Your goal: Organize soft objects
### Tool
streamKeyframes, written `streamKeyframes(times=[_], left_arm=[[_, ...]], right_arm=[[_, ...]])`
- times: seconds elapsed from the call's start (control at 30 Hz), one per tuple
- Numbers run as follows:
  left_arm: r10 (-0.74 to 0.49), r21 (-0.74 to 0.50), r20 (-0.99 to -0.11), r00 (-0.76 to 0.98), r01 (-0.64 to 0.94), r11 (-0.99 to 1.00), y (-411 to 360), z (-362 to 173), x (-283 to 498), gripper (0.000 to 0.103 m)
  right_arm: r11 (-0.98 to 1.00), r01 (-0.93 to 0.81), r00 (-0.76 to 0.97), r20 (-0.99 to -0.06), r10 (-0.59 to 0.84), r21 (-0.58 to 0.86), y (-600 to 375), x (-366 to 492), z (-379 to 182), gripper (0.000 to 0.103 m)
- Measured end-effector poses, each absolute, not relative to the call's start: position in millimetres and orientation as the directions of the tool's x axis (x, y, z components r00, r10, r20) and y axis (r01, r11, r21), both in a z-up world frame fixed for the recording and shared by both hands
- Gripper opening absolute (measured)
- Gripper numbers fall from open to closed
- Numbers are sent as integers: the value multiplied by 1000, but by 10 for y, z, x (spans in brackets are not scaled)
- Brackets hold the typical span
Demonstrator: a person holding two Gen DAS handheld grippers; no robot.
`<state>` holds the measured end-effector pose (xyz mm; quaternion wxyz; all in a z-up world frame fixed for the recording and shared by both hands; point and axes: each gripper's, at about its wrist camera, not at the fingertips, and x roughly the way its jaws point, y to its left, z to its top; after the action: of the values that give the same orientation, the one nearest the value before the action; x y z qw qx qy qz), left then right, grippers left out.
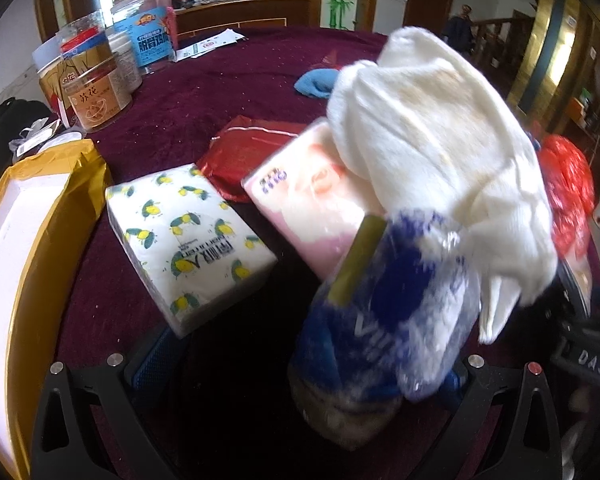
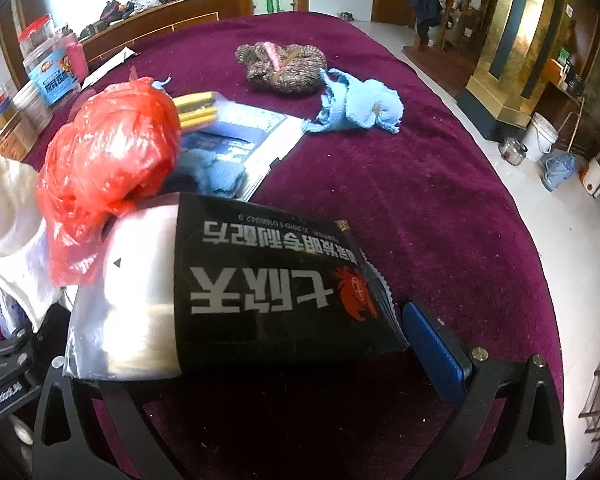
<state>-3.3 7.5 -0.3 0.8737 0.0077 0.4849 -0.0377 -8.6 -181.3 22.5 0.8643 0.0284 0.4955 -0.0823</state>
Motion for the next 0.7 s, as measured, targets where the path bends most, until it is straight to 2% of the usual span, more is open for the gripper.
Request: streamKeyframes(times=[0.2,0.33,0.47,0.57,0.7], left_arm=[[-65,-12,-842,535,101,995,31,18,-103,103],[-86,-24,-839,537,120,992,63,18,-157,103],[-73,-14,-832,550,109,994,45,19,-189,103],[-63,-8,-830,555,101,995,34,18,-208,103],[-64,-8,-827,558,102,995,9,28,-300,103]], right_arm=[[987,157,476,-873,-108,-37,-1799,-139,198,103],[979,195,522,-839,-156,-60,-1894,-418,329,103],[970,234,666,-715,-213,-71,-1932,-813,700,103],[960,269,779,-568,-268,-84,-1913,-1054,957,103],[955,285,796,-536,-281,-78,-1879,-779,1056,103]])
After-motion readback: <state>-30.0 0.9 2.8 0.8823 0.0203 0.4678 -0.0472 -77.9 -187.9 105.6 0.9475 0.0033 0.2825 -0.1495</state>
